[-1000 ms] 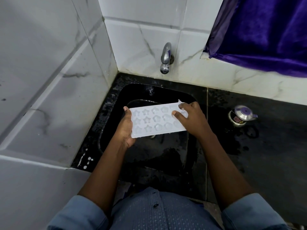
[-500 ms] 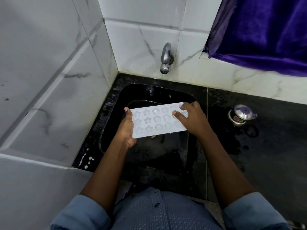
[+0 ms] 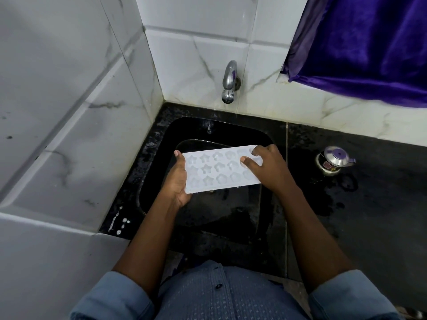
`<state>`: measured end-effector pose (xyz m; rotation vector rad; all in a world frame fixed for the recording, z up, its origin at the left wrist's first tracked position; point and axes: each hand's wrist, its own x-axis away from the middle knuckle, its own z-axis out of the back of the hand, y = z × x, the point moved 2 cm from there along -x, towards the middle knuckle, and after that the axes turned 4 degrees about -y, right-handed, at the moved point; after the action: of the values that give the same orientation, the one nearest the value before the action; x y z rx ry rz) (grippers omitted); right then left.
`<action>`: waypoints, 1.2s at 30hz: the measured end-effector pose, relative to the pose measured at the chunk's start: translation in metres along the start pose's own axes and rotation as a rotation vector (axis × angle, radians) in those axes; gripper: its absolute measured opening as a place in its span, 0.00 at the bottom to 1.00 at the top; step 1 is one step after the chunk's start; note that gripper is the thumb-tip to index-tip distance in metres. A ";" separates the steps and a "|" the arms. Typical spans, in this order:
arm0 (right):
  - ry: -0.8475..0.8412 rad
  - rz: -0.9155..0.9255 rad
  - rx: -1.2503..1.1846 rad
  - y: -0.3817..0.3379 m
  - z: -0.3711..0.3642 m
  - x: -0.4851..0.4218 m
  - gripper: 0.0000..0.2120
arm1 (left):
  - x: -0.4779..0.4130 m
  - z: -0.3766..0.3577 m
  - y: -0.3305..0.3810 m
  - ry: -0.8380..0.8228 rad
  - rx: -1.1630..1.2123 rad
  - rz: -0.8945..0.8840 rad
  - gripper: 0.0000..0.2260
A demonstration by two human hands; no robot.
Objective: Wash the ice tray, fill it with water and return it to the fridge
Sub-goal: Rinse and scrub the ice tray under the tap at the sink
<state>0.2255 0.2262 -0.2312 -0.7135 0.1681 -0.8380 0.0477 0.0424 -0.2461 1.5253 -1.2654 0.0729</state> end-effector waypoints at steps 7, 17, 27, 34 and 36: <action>-0.009 -0.002 -0.009 0.001 0.000 0.001 0.23 | -0.005 0.003 -0.005 0.041 -0.011 -0.008 0.40; 0.004 0.002 -0.033 0.002 0.000 0.002 0.23 | -0.002 0.003 -0.004 0.047 -0.015 0.004 0.39; 0.015 -0.003 -0.017 -0.002 0.002 0.007 0.23 | -0.002 0.005 -0.006 0.055 -0.026 -0.010 0.40; 0.000 -0.016 -0.013 -0.004 0.001 0.010 0.24 | -0.001 0.005 -0.007 0.059 -0.024 0.000 0.40; 0.001 -0.016 -0.001 -0.004 0.001 0.009 0.23 | 0.000 0.005 -0.008 0.052 -0.022 0.003 0.40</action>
<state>0.2302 0.2184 -0.2266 -0.7167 0.1636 -0.8535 0.0508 0.0374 -0.2531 1.4935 -1.2236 0.0989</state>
